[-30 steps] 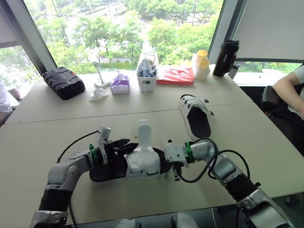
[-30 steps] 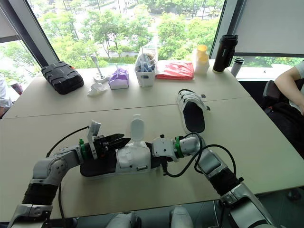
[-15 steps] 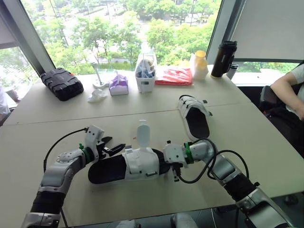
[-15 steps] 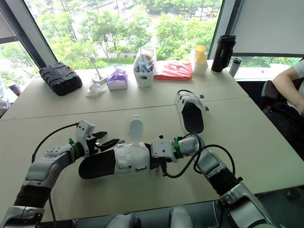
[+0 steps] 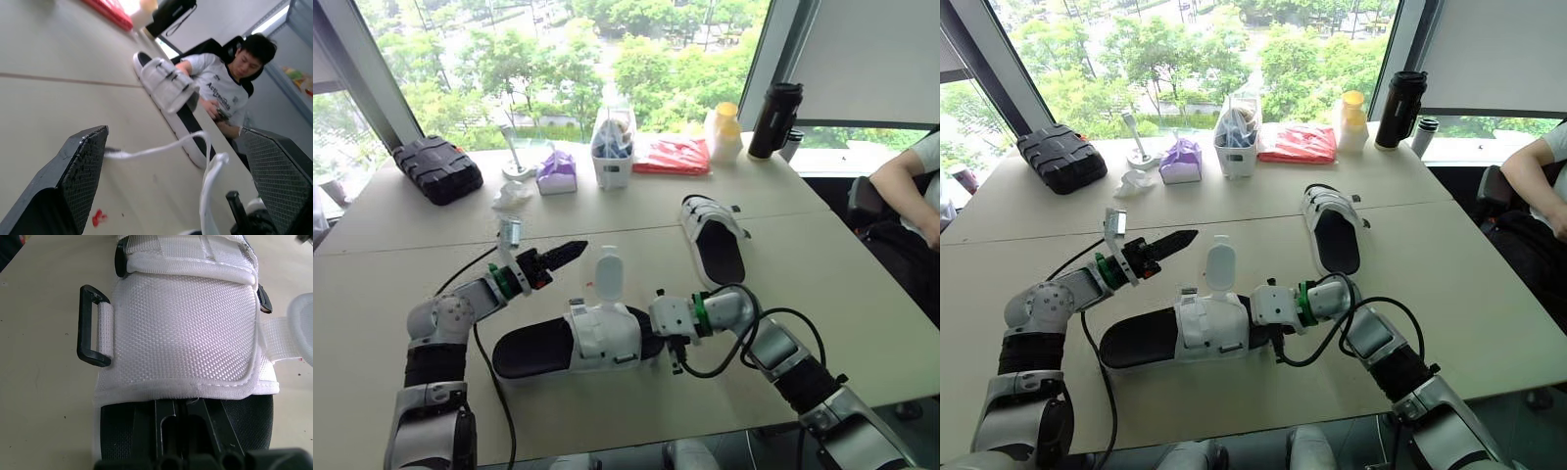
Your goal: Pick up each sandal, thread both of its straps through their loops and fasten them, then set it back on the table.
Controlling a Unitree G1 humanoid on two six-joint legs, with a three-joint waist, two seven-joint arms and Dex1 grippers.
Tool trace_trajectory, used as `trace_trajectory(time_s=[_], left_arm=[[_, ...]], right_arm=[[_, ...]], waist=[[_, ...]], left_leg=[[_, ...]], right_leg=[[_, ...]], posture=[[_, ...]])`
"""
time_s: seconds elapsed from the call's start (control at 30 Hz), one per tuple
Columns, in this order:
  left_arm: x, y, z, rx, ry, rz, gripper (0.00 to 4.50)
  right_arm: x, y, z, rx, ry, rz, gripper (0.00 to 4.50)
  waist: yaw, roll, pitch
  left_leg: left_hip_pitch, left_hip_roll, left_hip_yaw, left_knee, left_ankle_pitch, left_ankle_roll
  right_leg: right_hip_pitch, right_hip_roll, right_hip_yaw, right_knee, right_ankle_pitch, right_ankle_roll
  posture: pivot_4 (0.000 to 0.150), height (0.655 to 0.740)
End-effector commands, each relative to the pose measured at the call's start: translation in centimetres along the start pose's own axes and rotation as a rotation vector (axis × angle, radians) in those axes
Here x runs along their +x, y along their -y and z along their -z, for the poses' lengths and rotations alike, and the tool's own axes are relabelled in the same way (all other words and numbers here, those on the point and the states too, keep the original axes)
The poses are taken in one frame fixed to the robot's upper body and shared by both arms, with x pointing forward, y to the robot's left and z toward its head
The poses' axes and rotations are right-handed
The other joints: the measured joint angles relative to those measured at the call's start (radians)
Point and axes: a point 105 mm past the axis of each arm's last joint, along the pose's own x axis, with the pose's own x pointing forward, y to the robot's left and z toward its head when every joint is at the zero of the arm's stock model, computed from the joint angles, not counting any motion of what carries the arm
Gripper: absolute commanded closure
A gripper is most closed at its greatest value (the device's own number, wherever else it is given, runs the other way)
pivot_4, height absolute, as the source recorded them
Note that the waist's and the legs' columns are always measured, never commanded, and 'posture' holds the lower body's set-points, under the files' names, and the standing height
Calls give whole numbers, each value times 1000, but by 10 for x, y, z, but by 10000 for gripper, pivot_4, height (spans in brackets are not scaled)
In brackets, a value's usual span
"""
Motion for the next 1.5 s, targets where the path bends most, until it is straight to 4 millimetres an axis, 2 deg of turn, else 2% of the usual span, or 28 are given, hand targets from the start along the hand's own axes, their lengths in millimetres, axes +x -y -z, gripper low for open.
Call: trace_trajectory(time_s=[0.03,0.23,0.43,0.73,0.97,1.5], left_arm=[[2,12,12,-14,-148,78,437],[4,22,29,-81,-288,168,437],[32,23,34,-113,-313,183,437],[73,13,21,-201,-208,130,437],[96,8,-2,-296,-46,86,437],[99,2,-21,-284,45,54,437]], right_arm=[[1,-12,23,65,-88,-33,45000],[1,-12,24,68,-90,-23,45000],[1,-13,25,68,-95,-19,45000],[1,-12,25,66,-98,-10,45000],[0,-11,26,58,-103,-6,45000],[0,-10,27,55,-108,-1,45000]], waist=[[0,0,0],[0,0,0],[2,0,0],[2,-1,1],[2,-4,2],[-1,-4,2]], left_leg=[[0,0,0,0,0,0],[0,0,0,0,0,0],[0,0,-1,0,0,0],[0,0,-1,0,1,-1],[0,0,-1,0,1,-2],[0,0,-1,0,2,-4]], right_leg=[[0,0,0,0,0,0],[0,0,0,0,0,0],[0,0,0,0,0,0],[0,0,0,0,0,0],[0,0,0,0,-1,3],[0,0,-1,0,-1,3]], posture=[[1500,7400],[1500,7400],[1500,7400],[1500,7400],[1500,7400],[1500,7400]])
